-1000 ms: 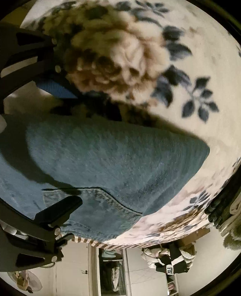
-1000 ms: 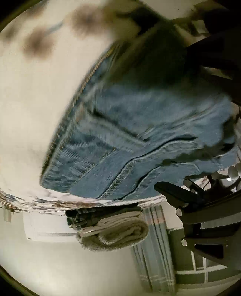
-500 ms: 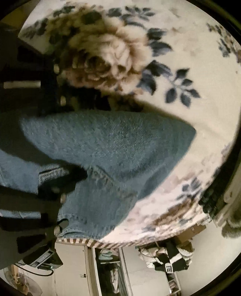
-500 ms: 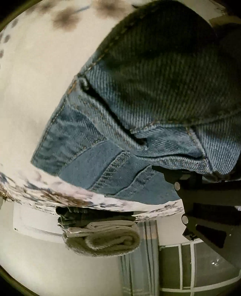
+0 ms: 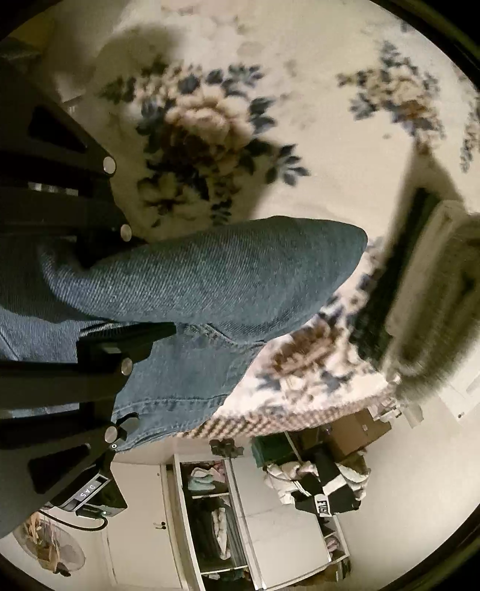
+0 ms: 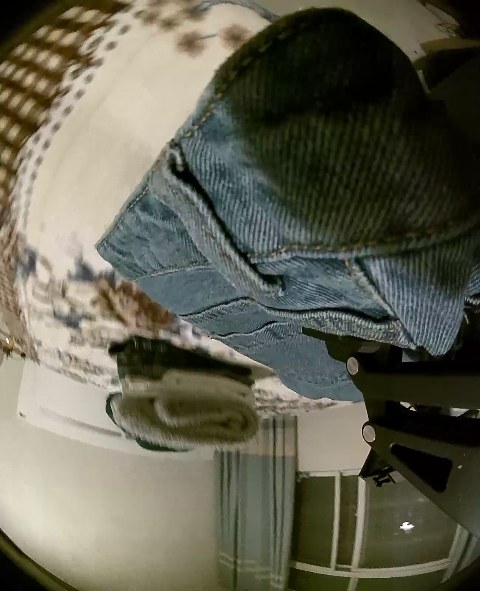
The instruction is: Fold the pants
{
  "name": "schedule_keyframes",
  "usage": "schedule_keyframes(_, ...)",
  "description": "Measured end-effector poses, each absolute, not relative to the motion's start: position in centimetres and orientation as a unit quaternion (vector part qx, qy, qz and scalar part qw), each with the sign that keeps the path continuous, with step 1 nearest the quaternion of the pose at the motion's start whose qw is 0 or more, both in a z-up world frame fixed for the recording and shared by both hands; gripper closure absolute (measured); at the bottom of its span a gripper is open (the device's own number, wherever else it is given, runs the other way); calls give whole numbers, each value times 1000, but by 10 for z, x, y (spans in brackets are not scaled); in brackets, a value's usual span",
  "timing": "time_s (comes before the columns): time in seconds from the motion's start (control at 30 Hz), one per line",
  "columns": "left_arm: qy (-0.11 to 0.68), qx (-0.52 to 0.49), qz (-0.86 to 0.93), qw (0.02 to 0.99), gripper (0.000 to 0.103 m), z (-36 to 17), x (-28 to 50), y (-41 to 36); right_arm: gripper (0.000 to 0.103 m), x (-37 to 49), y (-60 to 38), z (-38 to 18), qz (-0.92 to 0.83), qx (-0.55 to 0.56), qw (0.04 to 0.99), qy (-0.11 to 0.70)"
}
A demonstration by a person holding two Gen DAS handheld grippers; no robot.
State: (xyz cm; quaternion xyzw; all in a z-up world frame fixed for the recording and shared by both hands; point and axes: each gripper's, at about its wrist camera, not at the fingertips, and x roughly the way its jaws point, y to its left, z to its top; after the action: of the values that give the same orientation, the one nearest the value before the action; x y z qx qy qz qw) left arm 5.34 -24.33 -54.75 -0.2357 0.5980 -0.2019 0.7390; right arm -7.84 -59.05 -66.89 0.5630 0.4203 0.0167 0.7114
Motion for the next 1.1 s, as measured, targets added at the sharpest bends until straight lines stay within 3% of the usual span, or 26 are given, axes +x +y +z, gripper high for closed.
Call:
schedule_keyframes(0.33, 550, -242, -201, 773, 81, -405, 104, -224, 73, -22, -573, -518, 76, 538, 741, 394)
schedule_keyframes(0.57, 513, -257, -202, 794, 81, -354, 203, -205, 73, 84, -554, -441, 102, 518, 765, 368)
schedule_keyframes(0.83, 511, -255, -216, 792, 81, -376, 370, -196, 73, 244, -536, -427, 92, 510, 781, 349)
schedule_keyframes(1.1, 550, -235, -212, 773, 81, -462, 482, -198, 73, 376, -530, -502, 68, 510, 776, 364)
